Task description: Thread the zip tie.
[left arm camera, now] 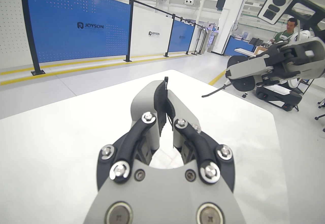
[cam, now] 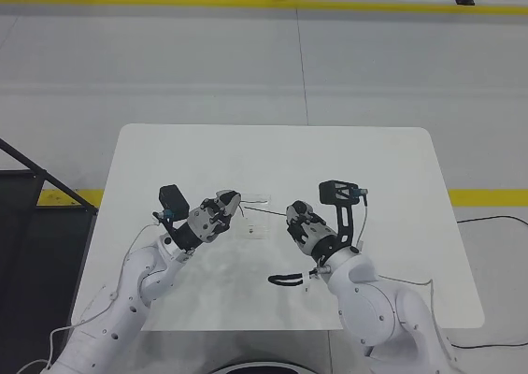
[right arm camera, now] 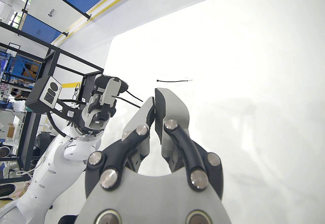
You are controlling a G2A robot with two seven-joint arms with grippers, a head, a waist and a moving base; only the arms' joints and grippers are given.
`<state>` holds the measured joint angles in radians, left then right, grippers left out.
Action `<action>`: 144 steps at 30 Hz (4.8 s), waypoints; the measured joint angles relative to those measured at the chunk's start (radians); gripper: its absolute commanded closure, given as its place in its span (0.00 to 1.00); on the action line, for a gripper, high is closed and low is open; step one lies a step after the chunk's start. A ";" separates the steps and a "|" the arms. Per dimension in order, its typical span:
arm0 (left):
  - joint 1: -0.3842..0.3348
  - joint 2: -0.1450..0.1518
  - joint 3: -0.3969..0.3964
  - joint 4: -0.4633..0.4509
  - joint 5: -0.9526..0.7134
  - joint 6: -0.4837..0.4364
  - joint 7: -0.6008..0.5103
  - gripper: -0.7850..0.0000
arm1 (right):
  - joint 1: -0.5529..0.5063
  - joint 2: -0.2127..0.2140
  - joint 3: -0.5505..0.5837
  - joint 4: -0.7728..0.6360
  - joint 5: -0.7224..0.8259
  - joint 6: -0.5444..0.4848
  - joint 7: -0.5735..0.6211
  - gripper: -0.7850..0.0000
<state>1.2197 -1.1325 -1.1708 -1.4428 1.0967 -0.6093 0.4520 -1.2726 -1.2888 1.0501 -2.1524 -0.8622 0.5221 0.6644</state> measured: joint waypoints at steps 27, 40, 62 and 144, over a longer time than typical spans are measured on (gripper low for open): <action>0.000 0.000 0.000 0.000 0.000 0.000 0.000 1.00 | 0.039 -0.016 -0.011 0.004 0.047 0.010 -0.006 1.00; 0.000 0.000 0.000 0.000 0.000 0.000 0.000 1.00 | 0.049 -0.017 -0.017 0.011 0.040 0.014 0.012 1.00; 0.000 0.000 0.000 0.000 0.000 0.000 0.000 1.00 | 0.045 -0.017 -0.016 0.014 0.043 0.008 0.005 1.00; 0.009 -0.017 0.017 0.009 0.056 0.079 0.084 1.00 | 0.115 -0.075 -0.021 0.102 0.106 0.087 0.001 1.00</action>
<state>1.2289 -1.1496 -1.1541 -1.4338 1.1524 -0.5301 0.5357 -1.1579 -1.3641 1.0286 -2.0504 -0.7567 0.6091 0.6655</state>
